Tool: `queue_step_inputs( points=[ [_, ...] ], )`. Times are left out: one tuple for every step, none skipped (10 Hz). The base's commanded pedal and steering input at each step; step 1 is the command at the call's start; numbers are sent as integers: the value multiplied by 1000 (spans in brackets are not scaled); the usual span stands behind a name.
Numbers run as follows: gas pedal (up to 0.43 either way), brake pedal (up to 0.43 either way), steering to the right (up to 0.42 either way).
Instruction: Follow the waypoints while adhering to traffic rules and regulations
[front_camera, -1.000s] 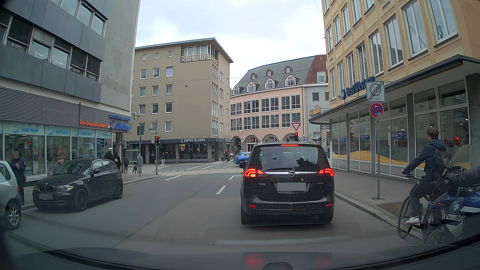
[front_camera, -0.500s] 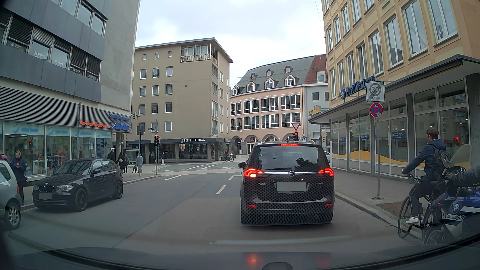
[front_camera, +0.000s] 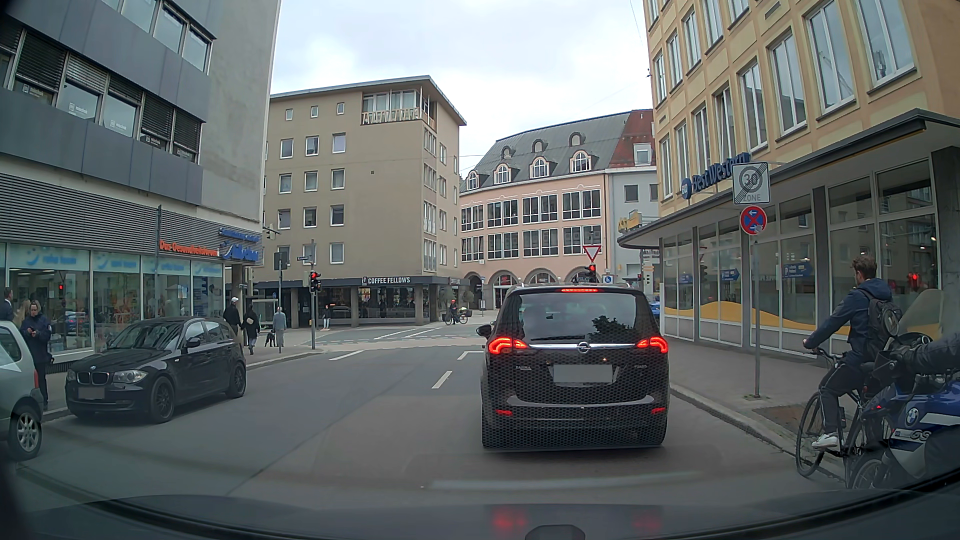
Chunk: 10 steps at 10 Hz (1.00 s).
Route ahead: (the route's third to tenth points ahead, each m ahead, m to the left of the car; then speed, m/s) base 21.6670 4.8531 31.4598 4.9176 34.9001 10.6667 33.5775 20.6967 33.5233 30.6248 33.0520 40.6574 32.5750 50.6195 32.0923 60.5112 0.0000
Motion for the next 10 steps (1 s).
queue_step_inputs(
  points=[
    [0, 238, -74],
    [0, 238, -74],
    [0, 238, -74],
    [0, 232, -73],
    [0, 238, -73],
    [0, 232, -73],
    [0, 238, -72],
    [0, 238, -71],
    [0, 232, -70],
    [0, 238, -71]
  ],
)
